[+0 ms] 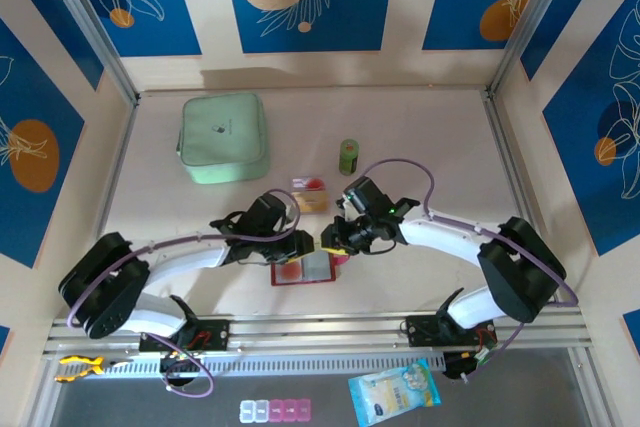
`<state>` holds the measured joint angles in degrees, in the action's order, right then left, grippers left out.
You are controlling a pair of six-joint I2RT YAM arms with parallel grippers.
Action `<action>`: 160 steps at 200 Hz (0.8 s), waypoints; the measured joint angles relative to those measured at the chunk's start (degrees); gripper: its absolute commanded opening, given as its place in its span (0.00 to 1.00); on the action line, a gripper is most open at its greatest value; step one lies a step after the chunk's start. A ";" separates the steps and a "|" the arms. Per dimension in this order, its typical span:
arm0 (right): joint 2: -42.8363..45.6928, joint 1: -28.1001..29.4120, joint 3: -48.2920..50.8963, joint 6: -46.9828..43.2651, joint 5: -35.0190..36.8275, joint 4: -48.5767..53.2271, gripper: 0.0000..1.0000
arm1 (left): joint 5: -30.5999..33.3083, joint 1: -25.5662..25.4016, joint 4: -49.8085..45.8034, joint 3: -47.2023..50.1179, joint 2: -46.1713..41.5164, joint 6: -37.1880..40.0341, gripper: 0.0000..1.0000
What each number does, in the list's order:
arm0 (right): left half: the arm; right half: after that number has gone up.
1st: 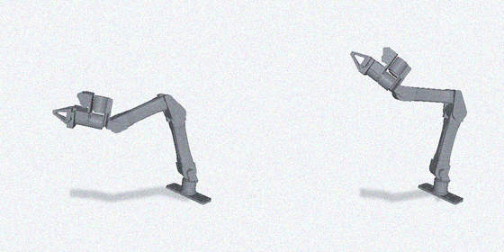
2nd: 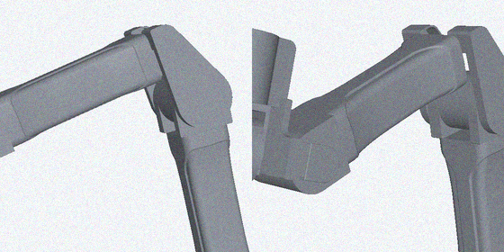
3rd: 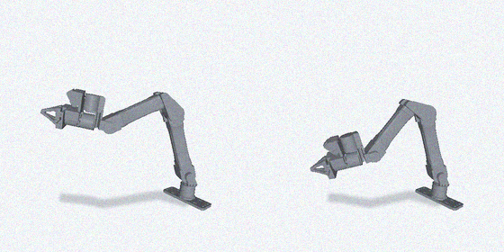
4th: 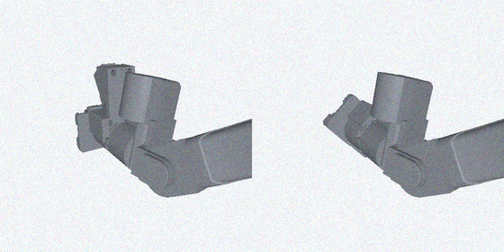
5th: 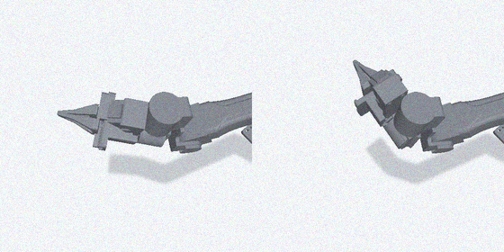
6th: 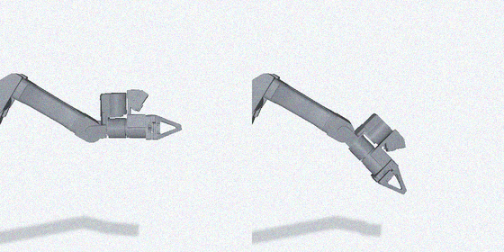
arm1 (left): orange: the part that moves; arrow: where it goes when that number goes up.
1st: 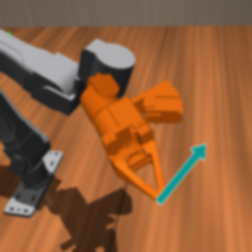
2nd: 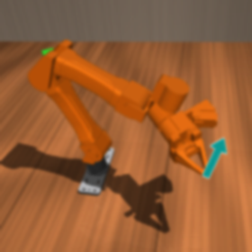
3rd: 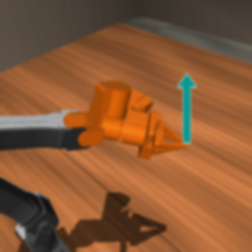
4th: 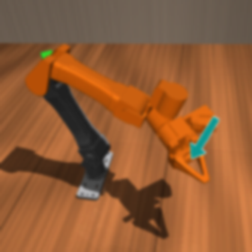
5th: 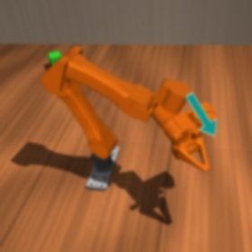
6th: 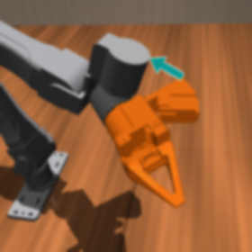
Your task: Take the credit cards out of the card holder
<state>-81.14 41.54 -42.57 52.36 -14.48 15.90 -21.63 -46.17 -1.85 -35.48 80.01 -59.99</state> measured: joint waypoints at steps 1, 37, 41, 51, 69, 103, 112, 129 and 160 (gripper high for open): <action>0.07 -0.02 0.02 0.00 0.04 0.02 0.29 | -0.02 -0.04 0.00 -0.04 0.07 0.00 0.39; 2.40 -0.44 1.22 -0.02 1.22 1.97 0.29 | -0.66 -1.07 1.29 -2.21 3.65 0.00 0.41; 2.58 -0.44 1.31 -0.02 1.27 2.12 0.29 | -0.70 -1.14 1.55 -2.36 4.00 0.00 0.41; 2.95 -0.44 1.46 -0.02 1.38 2.34 0.29 | -0.90 -1.20 2.21 -2.56 4.61 -0.15 0.41; 3.48 -0.44 1.88 0.00 1.49 2.71 0.29 | -0.90 -1.22 2.91 -2.56 4.94 -0.20 0.42; 3.48 -0.44 2.10 0.02 1.49 2.86 0.29 | -0.85 -1.22 3.13 -2.56 4.92 -0.17 0.42; 3.48 -0.44 2.10 0.00 1.44 2.75 0.28 | -0.81 -1.22 3.10 -2.56 4.83 -0.17 0.41; 3.21 -0.42 2.10 0.02 1.27 2.36 0.26 | -0.46 -1.20 2.91 -2.32 3.78 -0.13 0.39; 0.59 0.48 1.81 0.17 0.61 1.27 0.22 | 0.74 -0.63 2.05 -0.81 -0.44 0.00 0.33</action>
<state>-80.55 42.02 -40.75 52.53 -13.87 17.17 -20.88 -46.81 0.21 -36.29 79.57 -59.99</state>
